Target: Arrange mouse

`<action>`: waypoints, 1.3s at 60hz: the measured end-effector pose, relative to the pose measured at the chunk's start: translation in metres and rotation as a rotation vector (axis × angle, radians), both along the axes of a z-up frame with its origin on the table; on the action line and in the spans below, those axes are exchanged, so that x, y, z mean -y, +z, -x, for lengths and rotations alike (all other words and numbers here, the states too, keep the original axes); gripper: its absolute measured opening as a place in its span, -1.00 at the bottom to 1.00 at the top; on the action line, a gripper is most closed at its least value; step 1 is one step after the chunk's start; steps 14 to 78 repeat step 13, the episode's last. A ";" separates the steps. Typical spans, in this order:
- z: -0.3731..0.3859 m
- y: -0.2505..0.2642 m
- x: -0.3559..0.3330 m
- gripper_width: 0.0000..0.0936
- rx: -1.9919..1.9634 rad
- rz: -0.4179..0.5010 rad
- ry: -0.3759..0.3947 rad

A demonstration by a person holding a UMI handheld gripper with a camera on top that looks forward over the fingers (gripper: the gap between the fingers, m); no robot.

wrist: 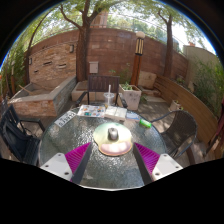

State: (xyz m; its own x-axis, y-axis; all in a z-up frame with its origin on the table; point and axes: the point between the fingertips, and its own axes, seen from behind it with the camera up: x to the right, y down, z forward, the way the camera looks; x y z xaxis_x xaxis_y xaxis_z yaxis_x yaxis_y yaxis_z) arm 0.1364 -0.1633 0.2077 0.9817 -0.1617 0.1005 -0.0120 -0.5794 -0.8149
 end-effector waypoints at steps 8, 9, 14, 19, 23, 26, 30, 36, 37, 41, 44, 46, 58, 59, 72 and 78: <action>0.011 0.012 0.029 0.84 0.001 -0.007 -0.011; 0.012 0.013 0.032 0.83 0.001 -0.007 -0.012; 0.017 0.012 0.040 0.84 -0.002 0.006 -0.014; 0.017 0.012 0.040 0.84 -0.002 0.006 -0.014; 0.017 0.012 0.040 0.84 -0.002 0.006 -0.014; 0.017 0.012 0.040 0.84 -0.002 0.006 -0.014; 0.017 0.012 0.040 0.84 -0.002 0.006 -0.014; 0.017 0.012 0.040 0.84 -0.002 0.006 -0.014; 0.017 0.012 0.040 0.84 -0.002 0.006 -0.014; 0.017 0.012 0.040 0.84 -0.002 0.006 -0.014; 0.017 0.012 0.040 0.84 -0.002 0.006 -0.014; 0.017 0.012 0.040 0.84 -0.002 0.006 -0.014; 0.017 0.012 0.040 0.84 -0.002 0.006 -0.014; 0.017 0.012 0.040 0.84 -0.002 0.006 -0.014; 0.017 0.012 0.040 0.84 -0.002 0.006 -0.014; 0.017 0.012 0.040 0.84 -0.002 0.006 -0.014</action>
